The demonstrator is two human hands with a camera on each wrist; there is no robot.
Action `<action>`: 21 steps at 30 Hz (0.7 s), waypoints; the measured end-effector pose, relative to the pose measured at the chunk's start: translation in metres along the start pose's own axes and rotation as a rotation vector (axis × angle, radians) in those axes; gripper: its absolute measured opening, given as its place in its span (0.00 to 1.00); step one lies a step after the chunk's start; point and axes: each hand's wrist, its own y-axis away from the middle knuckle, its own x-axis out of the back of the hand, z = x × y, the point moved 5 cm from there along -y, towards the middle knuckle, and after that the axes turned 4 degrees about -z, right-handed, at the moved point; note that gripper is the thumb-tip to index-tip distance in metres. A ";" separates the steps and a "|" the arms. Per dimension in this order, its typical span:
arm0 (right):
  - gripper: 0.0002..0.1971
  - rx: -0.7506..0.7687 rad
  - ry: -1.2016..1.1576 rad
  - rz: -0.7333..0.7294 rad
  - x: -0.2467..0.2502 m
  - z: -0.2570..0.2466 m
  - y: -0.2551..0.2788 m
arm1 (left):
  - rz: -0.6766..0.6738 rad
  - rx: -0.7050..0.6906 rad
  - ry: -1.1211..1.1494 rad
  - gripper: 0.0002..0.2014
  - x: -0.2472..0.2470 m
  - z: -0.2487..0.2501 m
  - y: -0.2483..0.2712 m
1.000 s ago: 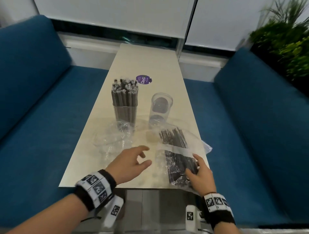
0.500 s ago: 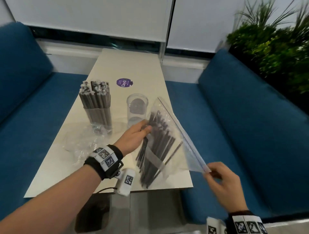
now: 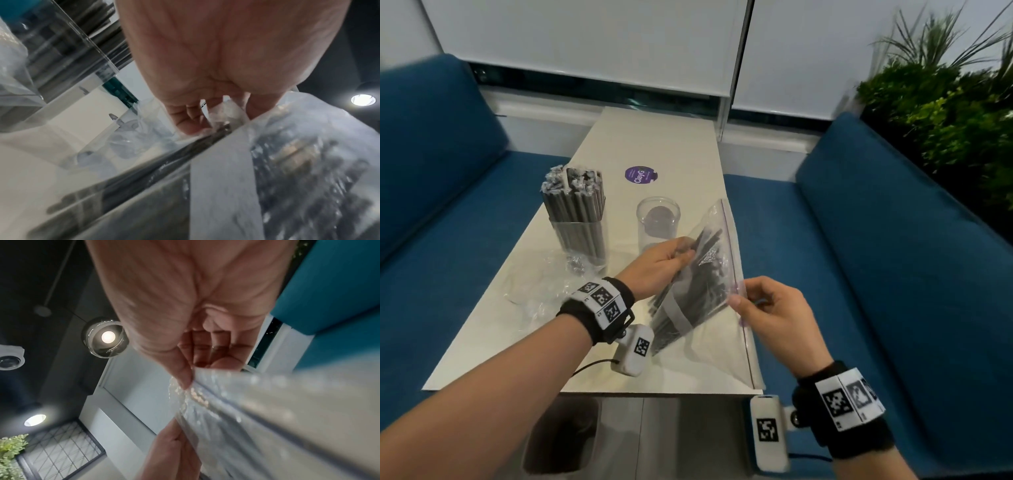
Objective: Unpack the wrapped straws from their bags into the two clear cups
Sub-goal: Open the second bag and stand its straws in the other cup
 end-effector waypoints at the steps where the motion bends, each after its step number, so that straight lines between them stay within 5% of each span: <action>1: 0.02 0.006 -0.048 0.039 -0.001 0.000 0.001 | 0.054 -0.004 -0.080 0.20 0.002 0.000 0.005; 3: 0.05 0.020 -0.106 0.081 -0.004 0.000 0.003 | 0.309 -0.040 -0.166 0.25 0.011 0.005 0.023; 5: 0.05 0.037 -0.151 0.087 -0.009 -0.003 0.006 | 0.598 -0.128 -0.102 0.17 0.019 0.019 0.054; 6: 0.06 0.044 -0.178 0.092 -0.013 -0.004 0.006 | 0.622 -0.147 -0.041 0.13 0.018 0.029 0.067; 11: 0.11 0.172 -0.180 0.000 -0.041 -0.020 0.004 | 0.256 -0.017 0.268 0.14 -0.005 0.049 0.084; 15: 0.17 0.301 -0.096 -0.151 -0.056 -0.038 0.005 | 0.233 0.030 0.292 0.05 -0.001 0.045 0.092; 21: 0.08 0.352 -0.045 -0.217 -0.056 -0.038 -0.003 | 0.247 0.111 0.411 0.07 0.009 0.032 0.102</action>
